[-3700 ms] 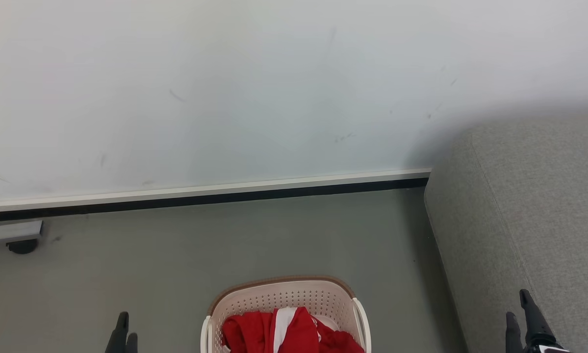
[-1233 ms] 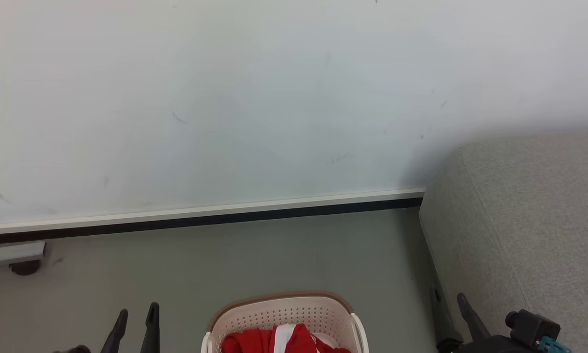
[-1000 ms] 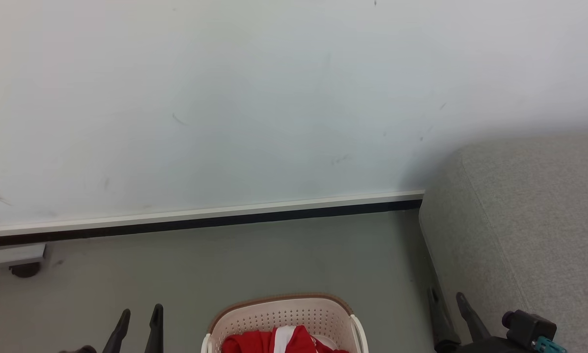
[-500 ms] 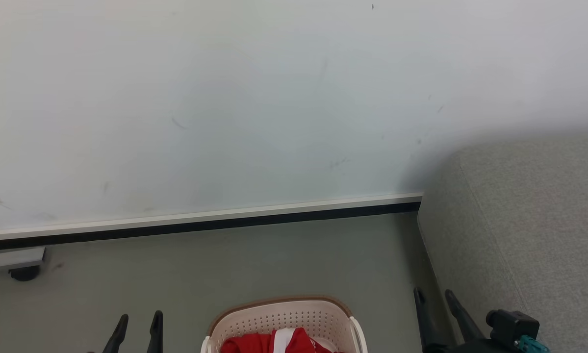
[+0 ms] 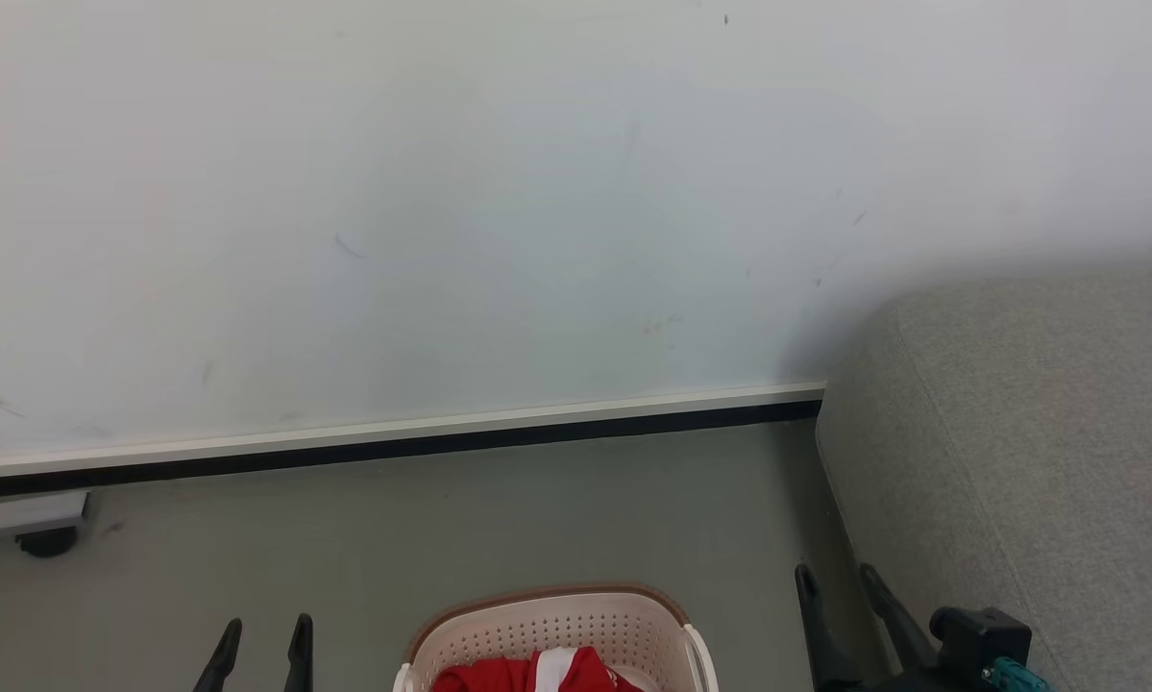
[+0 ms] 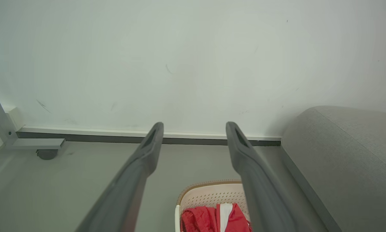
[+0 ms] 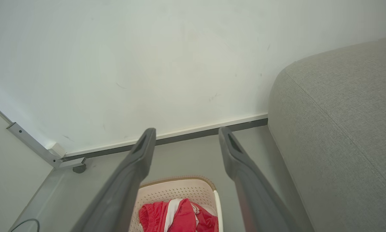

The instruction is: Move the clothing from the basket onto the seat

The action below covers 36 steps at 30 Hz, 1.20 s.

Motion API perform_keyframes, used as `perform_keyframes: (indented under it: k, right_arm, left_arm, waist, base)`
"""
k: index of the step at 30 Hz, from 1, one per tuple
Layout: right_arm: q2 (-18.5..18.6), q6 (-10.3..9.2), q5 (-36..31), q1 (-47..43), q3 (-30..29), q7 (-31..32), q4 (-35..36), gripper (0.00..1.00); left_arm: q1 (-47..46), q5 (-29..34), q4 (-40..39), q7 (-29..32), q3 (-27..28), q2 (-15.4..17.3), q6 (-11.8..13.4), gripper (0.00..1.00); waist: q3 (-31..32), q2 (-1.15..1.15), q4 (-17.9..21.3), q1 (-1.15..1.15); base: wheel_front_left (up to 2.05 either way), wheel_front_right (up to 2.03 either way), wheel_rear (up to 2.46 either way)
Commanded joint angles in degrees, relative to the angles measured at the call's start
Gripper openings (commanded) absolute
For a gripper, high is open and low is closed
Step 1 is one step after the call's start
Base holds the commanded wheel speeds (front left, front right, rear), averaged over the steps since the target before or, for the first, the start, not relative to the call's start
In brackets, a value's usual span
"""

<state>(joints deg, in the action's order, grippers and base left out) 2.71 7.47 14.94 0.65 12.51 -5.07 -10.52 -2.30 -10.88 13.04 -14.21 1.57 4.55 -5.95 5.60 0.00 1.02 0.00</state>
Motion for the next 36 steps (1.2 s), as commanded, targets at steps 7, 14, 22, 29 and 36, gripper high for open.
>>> perform_keyframes:
  k: [7, 14, 22, 29, 36]
  right_arm:
    - [0.30, 0.04, -3.37, -0.38, 0.86, -0.79, 0.29, 1.00]
    - [0.29, 0.04, -3.45, -0.48, 0.90, -0.83, 0.39, 1.00]
    - [0.29, 0.04, -3.12, -0.69, 1.02, -0.63, 0.54, 1.00]
    - [0.28, 0.04, -2.98, -0.29, 1.81, -0.36, 0.25, 1.00]
    - [0.27, 0.04, -2.36, 0.48, 2.31, -0.27, 0.32, 1.00]
  left_arm:
    - [1.22, 3.10, 0.53, -1.07, 0.72, -0.04, 0.06, 1.00]
    - [1.11, 3.08, 0.88, -1.07, 0.80, -0.16, -0.15, 1.00]
    - [1.34, 3.03, 1.04, -1.06, 0.91, -0.37, -0.26, 1.00]
    - [1.07, 3.12, 2.38, -1.07, -0.42, -0.37, -0.39, 1.00]
    - [0.10, 2.12, 5.31, -1.07, -2.06, -0.67, -0.84, 1.00]
  waist:
    - [0.15, 0.00, -0.01, 0.00]
    - [0.08, 0.00, -0.07, 0.00]
    - [0.00, 0.00, 0.01, 0.00]
    - [-0.24, 0.00, 1.14, 0.00]
    - [-1.60, 0.00, 5.17, 0.00]
  base:
    - [0.00, 0.00, 0.00]
    - [0.00, 0.00, 0.00]
    - [0.00, 0.00, 0.00]
    - [0.00, 0.00, 0.00]
    - [0.00, 0.00, 0.00]
